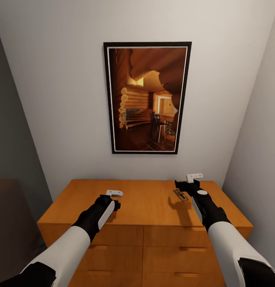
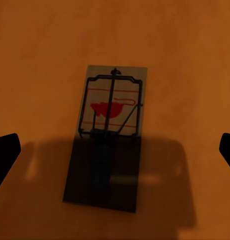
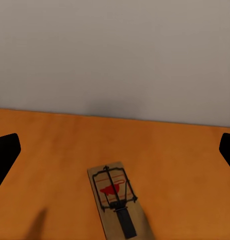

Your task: Take the four mousetraps from the cabinet in the bathroom and place them on the bathroom floor. Make sure all four end up on the same floor surface, and ensure that at least two of them are either under or directly next to the same bathroom sink.

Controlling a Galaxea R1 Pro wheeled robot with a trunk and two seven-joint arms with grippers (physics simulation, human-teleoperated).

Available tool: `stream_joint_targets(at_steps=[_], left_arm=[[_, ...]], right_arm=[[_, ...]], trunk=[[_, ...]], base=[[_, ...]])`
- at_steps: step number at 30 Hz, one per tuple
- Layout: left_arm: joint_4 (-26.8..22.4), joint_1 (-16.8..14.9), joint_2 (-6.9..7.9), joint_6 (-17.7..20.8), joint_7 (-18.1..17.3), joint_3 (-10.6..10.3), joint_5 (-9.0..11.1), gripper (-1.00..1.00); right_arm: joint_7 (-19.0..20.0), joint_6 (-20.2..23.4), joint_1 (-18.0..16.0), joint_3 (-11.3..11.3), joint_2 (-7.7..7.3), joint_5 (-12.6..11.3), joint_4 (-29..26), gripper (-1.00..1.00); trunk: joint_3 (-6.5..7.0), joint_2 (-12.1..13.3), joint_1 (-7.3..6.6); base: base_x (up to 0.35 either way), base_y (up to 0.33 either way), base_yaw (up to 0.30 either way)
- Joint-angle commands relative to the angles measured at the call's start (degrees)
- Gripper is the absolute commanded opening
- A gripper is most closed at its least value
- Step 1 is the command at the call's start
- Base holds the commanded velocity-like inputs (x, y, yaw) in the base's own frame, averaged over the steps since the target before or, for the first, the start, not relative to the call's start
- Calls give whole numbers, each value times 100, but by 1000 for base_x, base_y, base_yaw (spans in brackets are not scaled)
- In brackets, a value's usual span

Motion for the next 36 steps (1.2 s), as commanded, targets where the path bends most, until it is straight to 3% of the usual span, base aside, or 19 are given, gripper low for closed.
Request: stream_joint_targets(at_steps=[1, 17, 30, 36], left_arm=[[-6, -5, 4, 16, 52, -26, 60, 100], [-6, -6, 13, 14, 59, -26, 48, 100], [-8, -6, 22, 22, 73, -21, 43, 100], [-6, -5, 25, 8, 108, -20, 36, 100]], right_arm=[[49, 28, -4, -32, 5, 60, -12, 100], [77, 36, -2, -28, 5, 52, -12, 100], [93, 37, -4, -28, 4, 52, -12, 100], [93, 37, -4, -27, 4, 52, -12, 100]], trunk=[[-28, -49, 24], [-315, -691, 375], [-315, -691, 375], [-423, -932, 507]], base=[[0, 0, 0], [0, 0, 0], [0, 0, 0], [0, 0, 0]])
